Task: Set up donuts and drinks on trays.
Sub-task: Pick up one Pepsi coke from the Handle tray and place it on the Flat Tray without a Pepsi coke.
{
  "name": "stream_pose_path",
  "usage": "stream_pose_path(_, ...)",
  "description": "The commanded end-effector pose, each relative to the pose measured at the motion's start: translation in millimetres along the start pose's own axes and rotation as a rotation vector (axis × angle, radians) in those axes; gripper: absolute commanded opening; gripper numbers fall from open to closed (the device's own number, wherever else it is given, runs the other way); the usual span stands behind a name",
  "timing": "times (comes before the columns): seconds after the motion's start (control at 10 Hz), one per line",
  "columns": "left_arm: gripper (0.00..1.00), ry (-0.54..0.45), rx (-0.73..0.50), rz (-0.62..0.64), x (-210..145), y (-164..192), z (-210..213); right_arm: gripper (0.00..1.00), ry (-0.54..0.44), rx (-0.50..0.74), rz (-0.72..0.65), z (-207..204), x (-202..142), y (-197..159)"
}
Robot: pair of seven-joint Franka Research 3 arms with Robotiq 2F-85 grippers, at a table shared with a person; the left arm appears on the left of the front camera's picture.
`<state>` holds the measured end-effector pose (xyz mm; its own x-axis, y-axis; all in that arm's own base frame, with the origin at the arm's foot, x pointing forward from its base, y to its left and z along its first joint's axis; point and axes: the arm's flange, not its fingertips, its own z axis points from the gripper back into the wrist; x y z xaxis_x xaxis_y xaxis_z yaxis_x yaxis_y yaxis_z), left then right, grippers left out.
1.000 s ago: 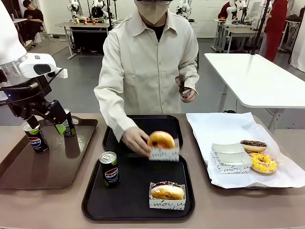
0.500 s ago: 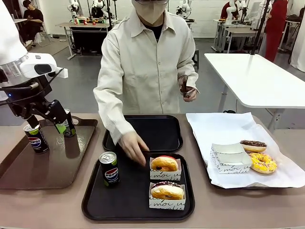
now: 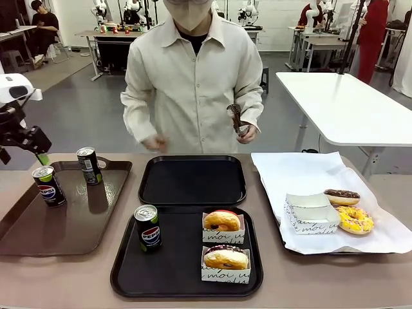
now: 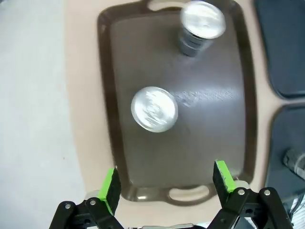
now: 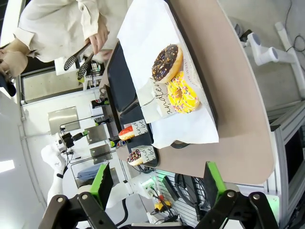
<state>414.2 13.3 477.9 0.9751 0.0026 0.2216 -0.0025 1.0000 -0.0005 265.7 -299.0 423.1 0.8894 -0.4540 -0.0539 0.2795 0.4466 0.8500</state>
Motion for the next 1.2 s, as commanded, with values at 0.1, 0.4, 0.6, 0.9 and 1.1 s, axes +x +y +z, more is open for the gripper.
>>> stream_pose_path(0.1, 1.0, 0.024, -0.121, 0.055, 21.8, -0.1, -6.1, 1.0, 0.012, -0.001, -0.006, 1.2, -1.9, 0.5)
stream_pose_path(0.4, 1.0, 0.01, -0.013, 0.032, 11.9, 10.9, -9.8, 1.0, 0.012, -0.001, -0.006, 1.2, -1.9, 0.5)
stream_pose_path(0.6, 1.0, 0.01, -0.013, 0.032, 11.9, 10.9, -9.8, 1.0, 0.012, -0.001, -0.006, 1.2, -1.9, 0.5)
stream_pose_path(0.9, 1.0, 0.068, -0.054, 0.042, 43.1, 7.1, -32.3, 1.0, 0.012, -0.001, -0.006, 1.2, -1.9, 0.5)
stream_pose_path(1.1, 1.0, 0.1, -0.037, 0.042, 56.0, 3.4, -45.5, 1.0, 0.012, -0.001, -0.006, 1.2, -1.9, 0.5)
